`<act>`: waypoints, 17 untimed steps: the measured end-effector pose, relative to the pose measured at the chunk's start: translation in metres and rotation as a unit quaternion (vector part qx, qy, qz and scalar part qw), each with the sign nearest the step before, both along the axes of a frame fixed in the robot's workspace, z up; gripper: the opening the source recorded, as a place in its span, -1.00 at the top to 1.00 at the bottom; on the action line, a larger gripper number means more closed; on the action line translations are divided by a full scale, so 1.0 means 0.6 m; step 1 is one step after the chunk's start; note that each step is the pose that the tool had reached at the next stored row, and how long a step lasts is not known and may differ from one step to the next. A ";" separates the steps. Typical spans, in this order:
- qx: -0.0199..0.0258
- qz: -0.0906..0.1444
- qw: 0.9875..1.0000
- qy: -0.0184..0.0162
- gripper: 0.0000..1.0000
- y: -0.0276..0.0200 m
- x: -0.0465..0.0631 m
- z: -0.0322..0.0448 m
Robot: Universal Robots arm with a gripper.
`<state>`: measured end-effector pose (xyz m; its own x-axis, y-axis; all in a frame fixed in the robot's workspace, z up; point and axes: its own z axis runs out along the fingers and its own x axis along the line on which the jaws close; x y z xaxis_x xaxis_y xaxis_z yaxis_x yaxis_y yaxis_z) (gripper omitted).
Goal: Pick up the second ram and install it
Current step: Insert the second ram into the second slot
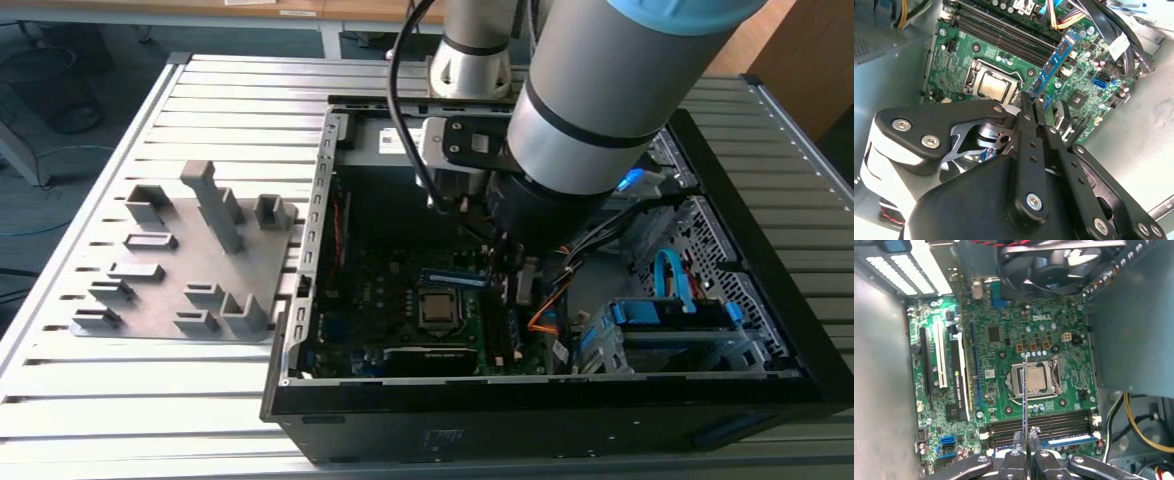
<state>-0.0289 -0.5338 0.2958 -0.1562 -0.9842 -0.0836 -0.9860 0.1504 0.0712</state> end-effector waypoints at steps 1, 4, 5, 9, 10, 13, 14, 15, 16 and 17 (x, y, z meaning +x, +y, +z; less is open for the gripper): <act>0.000 -0.007 1.000 0.000 0.73 0.0000 0.000 0.000; 0.000 -0.027 1.000 0.000 0.73 0.0000 0.000 0.000; 0.000 -0.033 0.999 0.000 0.73 0.0000 0.000 0.000; 0.000 -0.054 0.999 0.000 0.73 0.0000 0.000 0.000; 0.000 -0.058 0.998 0.000 0.73 0.0000 0.000 0.000; 0.000 -0.072 0.997 0.000 0.73 0.0000 0.000 0.000; 0.000 -0.076 0.997 0.000 0.73 0.0000 0.000 0.000; 0.000 -0.080 0.997 0.000 0.73 0.0000 0.000 0.000; 0.000 -0.083 0.997 0.000 0.73 0.0000 0.000 0.000; 0.000 -0.088 0.996 0.000 0.73 0.0000 0.000 0.000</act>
